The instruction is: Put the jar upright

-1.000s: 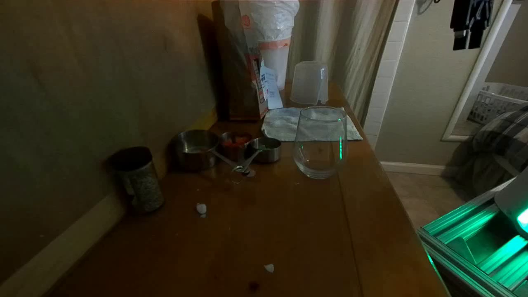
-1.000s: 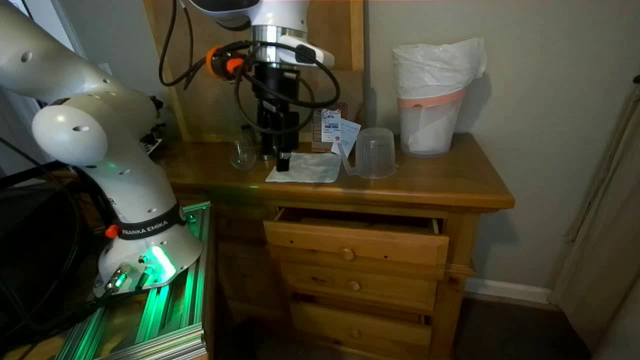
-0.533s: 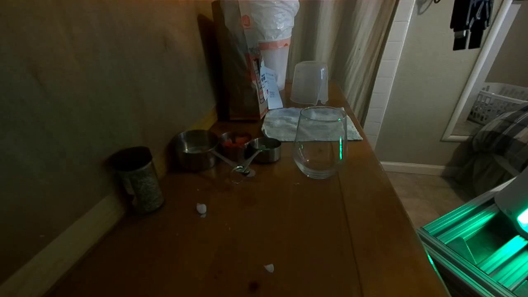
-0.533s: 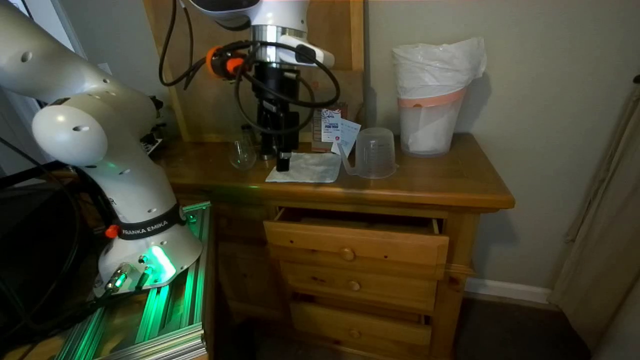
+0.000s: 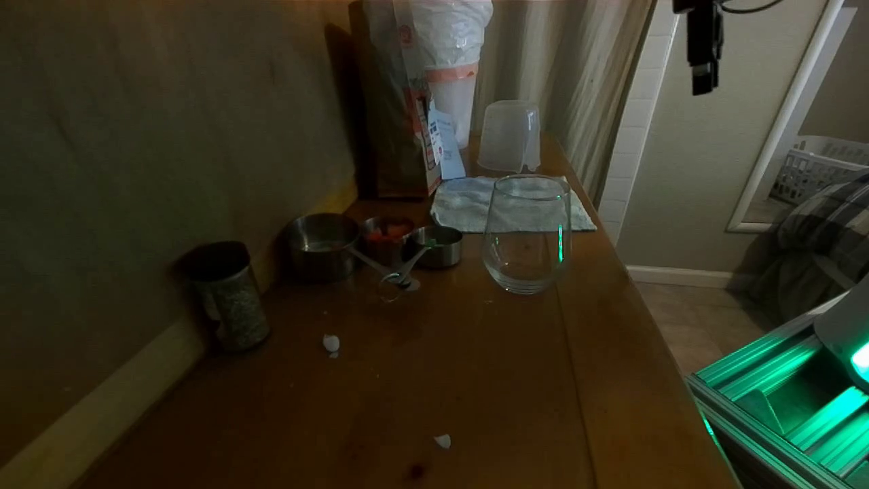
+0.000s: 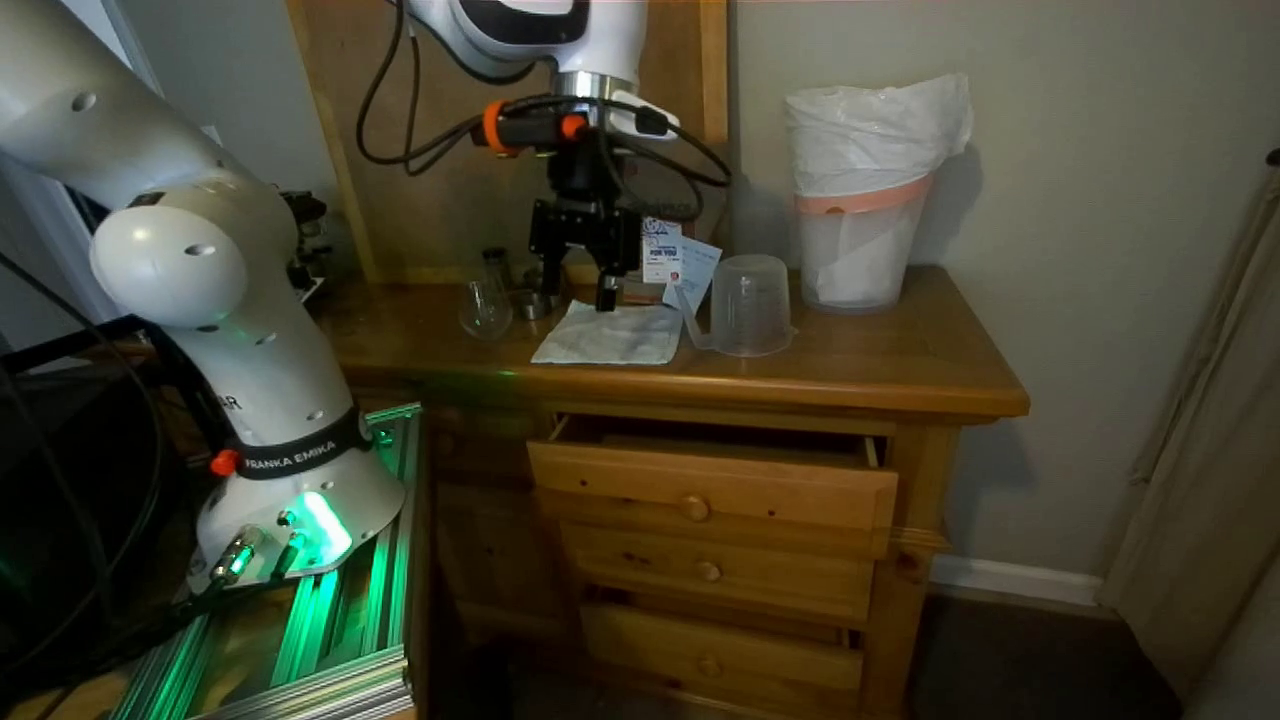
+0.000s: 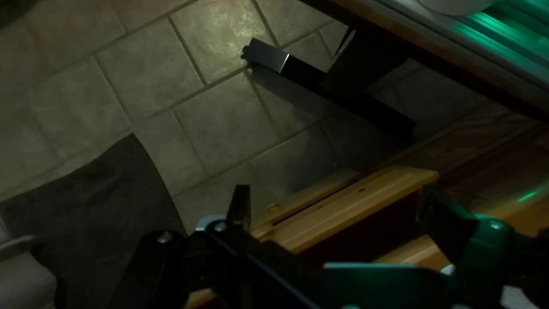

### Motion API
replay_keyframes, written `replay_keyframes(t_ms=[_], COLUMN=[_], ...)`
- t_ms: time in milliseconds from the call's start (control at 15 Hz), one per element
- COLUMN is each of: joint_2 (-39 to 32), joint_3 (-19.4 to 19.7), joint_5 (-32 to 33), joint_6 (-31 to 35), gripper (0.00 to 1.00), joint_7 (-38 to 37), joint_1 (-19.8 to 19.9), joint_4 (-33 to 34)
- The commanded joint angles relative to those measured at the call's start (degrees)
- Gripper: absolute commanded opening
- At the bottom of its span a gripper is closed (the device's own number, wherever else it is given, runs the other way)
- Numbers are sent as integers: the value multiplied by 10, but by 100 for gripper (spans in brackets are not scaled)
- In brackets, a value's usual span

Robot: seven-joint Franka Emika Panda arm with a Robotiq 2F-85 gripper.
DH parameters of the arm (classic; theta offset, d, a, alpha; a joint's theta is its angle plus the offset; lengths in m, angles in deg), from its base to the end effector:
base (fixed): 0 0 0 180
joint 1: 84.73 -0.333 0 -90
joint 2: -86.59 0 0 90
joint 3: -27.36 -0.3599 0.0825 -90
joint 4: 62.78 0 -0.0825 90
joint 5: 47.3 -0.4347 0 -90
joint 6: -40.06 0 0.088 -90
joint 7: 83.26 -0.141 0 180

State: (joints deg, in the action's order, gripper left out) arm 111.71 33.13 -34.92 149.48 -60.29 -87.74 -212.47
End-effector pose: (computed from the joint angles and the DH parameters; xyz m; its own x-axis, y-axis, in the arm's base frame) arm 0.3750 -0.0378 0.3563 0.8538 0.4272 -0.2977 0.4529 -0.8913 0.0199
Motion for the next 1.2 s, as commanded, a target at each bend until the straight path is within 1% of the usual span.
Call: replay_keyframes(t_ms=[0, 333, 533, 733, 867, 1133], joint_2=[-125, -257, -304, -322, -322, -320], joint_3=[-43, -89, -114, -137, -151, -162], joint_5=[10, 50, 76, 113, 138, 154], joint_6=[-3, 19, 29, 36, 40, 47], gripper=[100, 100, 100, 100, 100, 100], joint_7=[34, 98, 143, 176, 199, 213], joint_1=[-37, -51, -53, -60, -66, -70], joint_4=[103, 206, 238, 252, 253, 248])
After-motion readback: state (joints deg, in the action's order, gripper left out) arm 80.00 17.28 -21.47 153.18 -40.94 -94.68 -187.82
